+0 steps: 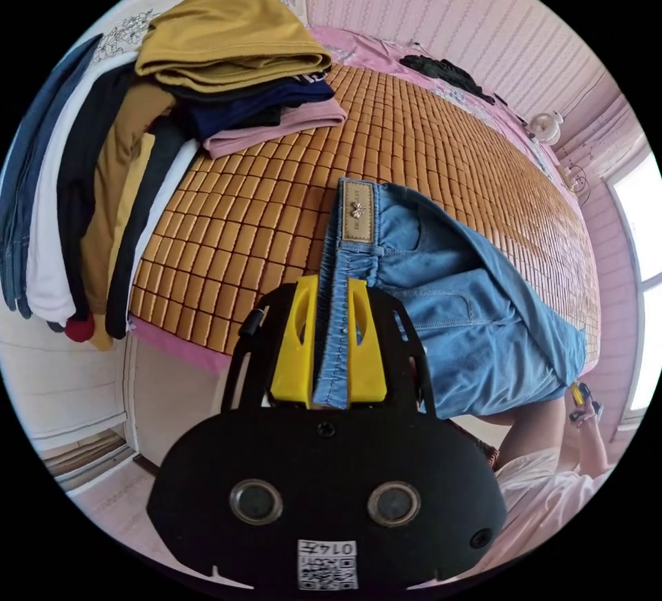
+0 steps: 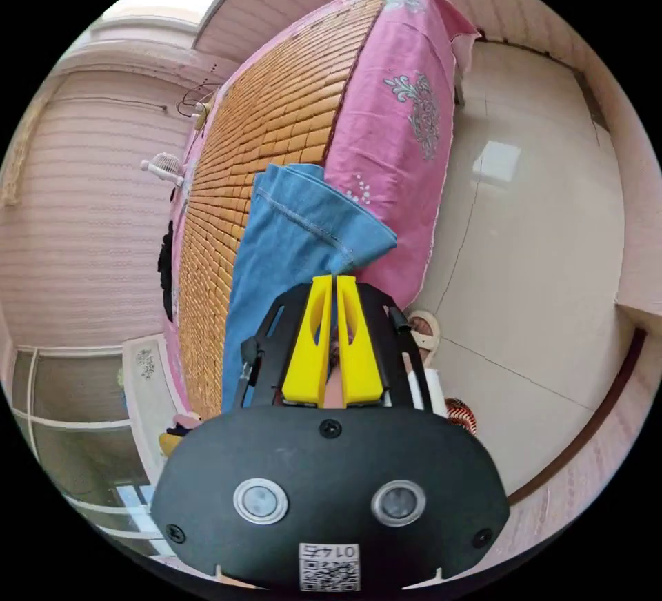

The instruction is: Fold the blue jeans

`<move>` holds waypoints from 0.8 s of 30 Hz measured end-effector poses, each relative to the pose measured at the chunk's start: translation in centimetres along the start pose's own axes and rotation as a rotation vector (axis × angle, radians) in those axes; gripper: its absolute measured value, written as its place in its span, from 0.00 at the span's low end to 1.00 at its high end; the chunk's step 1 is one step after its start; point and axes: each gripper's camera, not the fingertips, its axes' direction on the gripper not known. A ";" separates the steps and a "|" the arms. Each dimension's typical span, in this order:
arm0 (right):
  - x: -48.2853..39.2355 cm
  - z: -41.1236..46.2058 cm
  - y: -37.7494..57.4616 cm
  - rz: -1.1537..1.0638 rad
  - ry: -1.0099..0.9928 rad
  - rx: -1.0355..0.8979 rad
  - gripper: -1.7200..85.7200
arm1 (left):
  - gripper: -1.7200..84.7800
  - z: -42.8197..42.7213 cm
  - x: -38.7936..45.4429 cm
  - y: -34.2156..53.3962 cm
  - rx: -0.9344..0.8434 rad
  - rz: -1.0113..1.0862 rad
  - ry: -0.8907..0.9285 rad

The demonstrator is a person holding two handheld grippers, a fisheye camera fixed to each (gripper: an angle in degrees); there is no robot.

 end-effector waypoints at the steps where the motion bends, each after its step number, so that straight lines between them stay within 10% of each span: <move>1: -0.8 -0.5 0.0 -0.040 0.010 0.007 0.03 | 0.10 0.0 -0.4 0.3 0.008 -0.025 0.009; 9: -21.7 -3.7 -1.3 -0.818 0.268 0.102 0.03 | 0.13 2.1 0.5 0.9 -0.064 0.016 -0.064; 16: -34.9 2.7 -8.9 -0.821 0.134 0.100 0.08 | 0.12 0.7 1.4 -1.0 0.043 0.019 -0.003; 24: -37.2 17.8 -6.4 -0.809 0.421 -0.010 0.10 | 0.15 3.0 3.3 -4.3 0.002 0.058 -0.020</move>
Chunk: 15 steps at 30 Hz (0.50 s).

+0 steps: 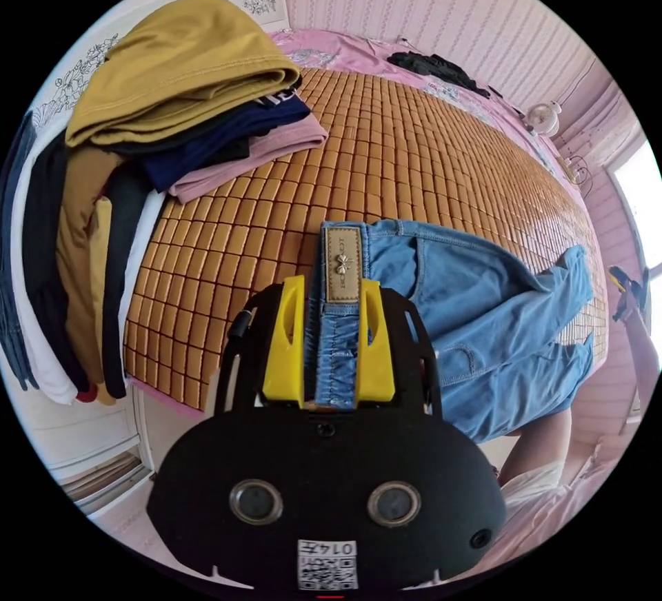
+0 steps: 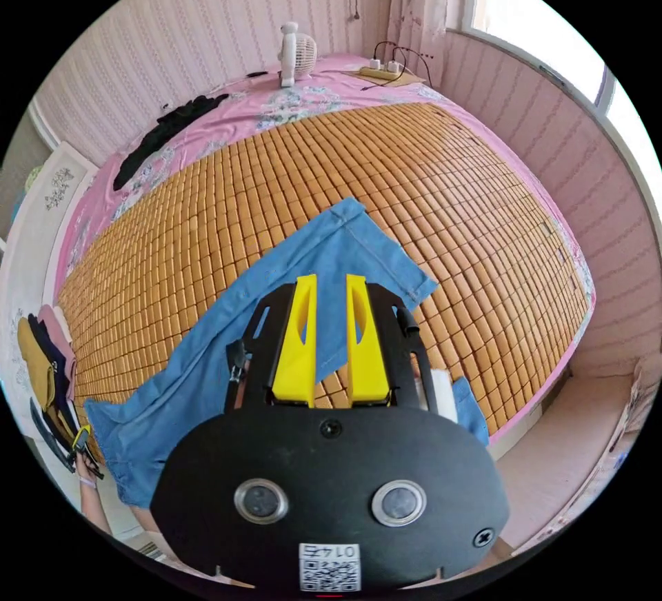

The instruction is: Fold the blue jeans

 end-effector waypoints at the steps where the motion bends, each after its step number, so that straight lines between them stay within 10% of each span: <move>1: -0.4 1.1 0.3 -0.009 0.014 -0.027 0.10 | 0.14 0.9 0.4 -0.3 -0.019 0.007 -0.015; 15: -1.9 9.1 -1.9 -0.091 0.058 -0.070 0.03 | 0.06 2.0 -3.6 -6.1 -0.037 -0.099 -0.184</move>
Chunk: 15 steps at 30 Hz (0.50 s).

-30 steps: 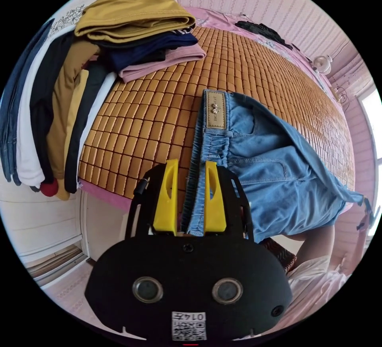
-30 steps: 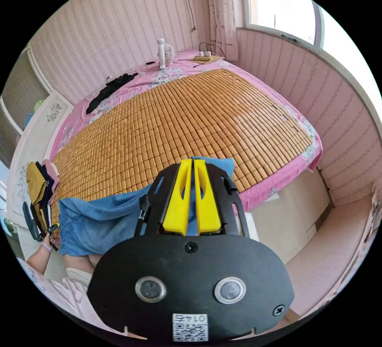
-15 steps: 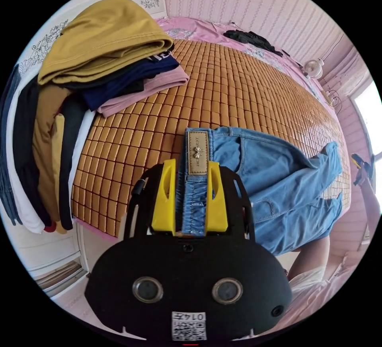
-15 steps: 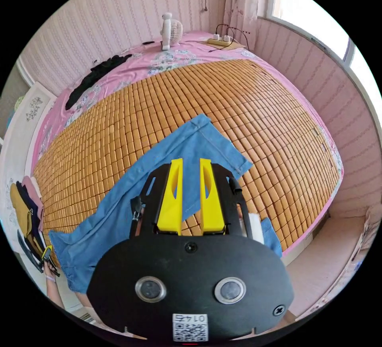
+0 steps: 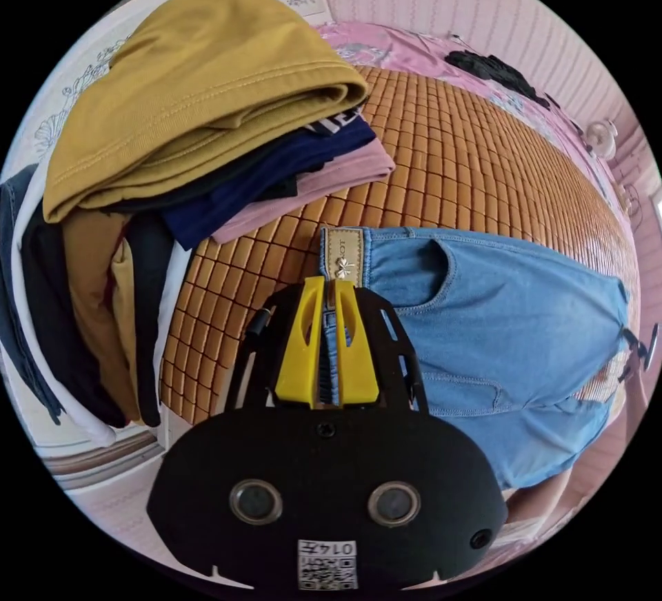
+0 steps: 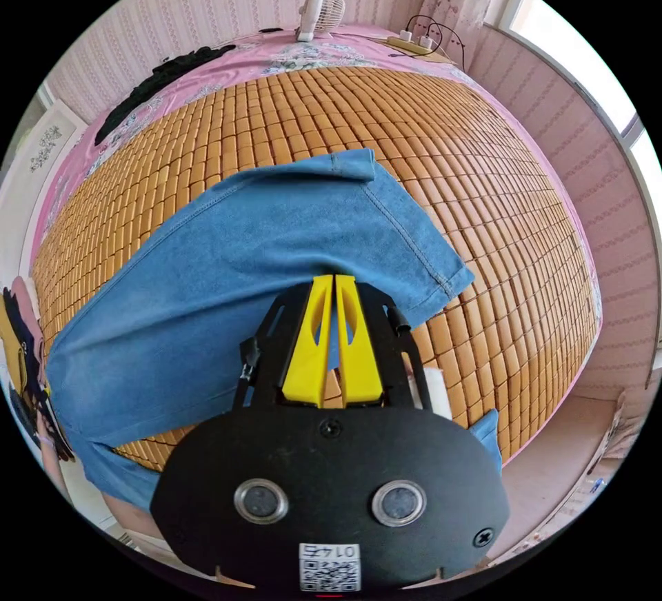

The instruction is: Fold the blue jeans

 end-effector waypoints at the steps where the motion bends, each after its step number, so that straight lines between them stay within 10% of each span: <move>1: 0.0 0.1 0.0 -0.003 -0.004 0.003 0.03 | 0.06 0.6 -0.7 -0.3 -0.005 -0.038 0.023; 15: 18.4 -5.0 24.7 0.385 -0.142 0.074 0.15 | 0.13 -5.5 -8.3 13.2 0.096 0.037 0.289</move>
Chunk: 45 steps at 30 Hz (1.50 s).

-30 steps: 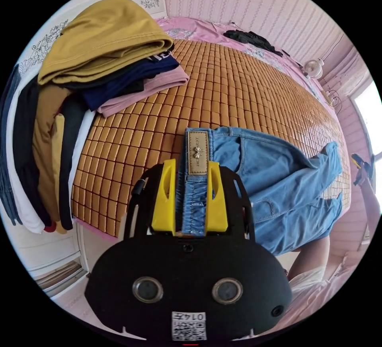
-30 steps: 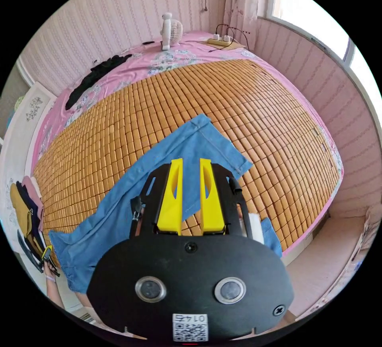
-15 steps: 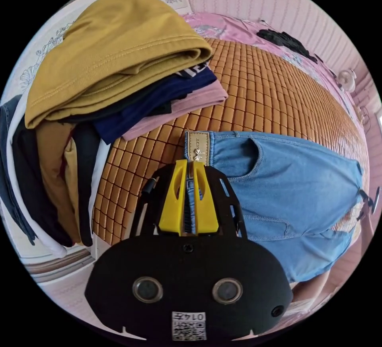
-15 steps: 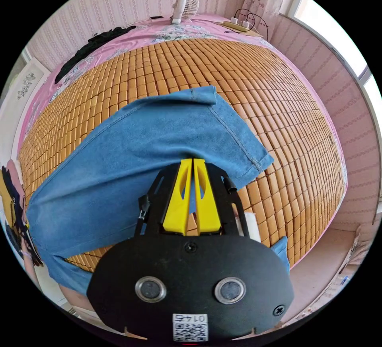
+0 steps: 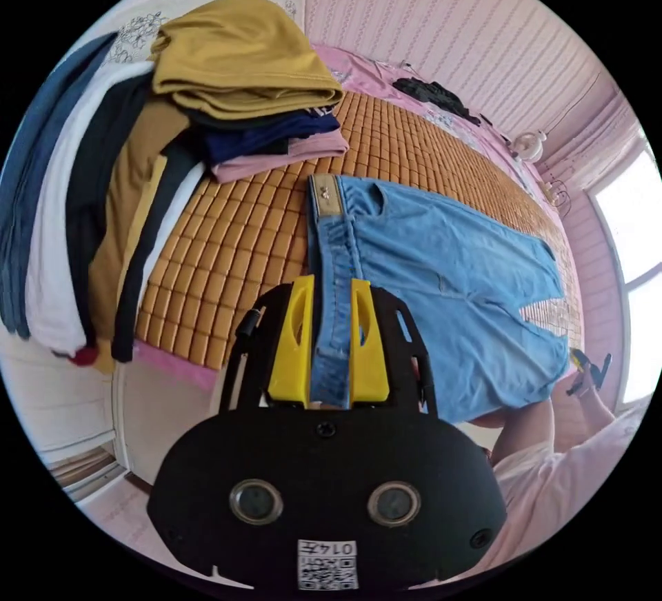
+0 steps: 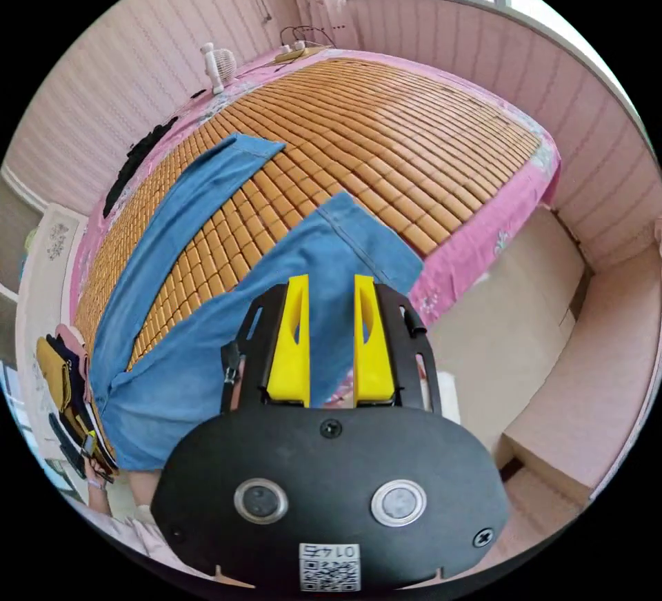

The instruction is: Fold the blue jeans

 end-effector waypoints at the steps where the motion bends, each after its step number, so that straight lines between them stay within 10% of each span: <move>1: 1.5 -0.1 1.1 0.047 -0.008 -0.008 0.15 | 0.14 -0.8 -0.8 2.6 -0.006 -0.025 0.043; 11: 13.2 3.2 8.7 0.474 -0.367 0.006 0.16 | 0.19 -1.6 -7.2 14.0 -0.035 -0.361 0.256; 25: 12.4 -0.5 2.3 0.204 -0.490 -0.035 0.04 | 0.11 -3.6 -4.7 10.6 -0.142 -0.191 0.176; 32: 1.2 -5.3 -2.6 -0.352 -0.352 0.044 0.14 | 0.11 -8.6 -4.2 8.9 -0.046 -0.124 0.191; 45: 5.0 2.9 -0.1 -0.096 -0.328 -0.067 0.15 | 0.10 -7.9 -6.7 10.9 -0.100 -0.221 0.193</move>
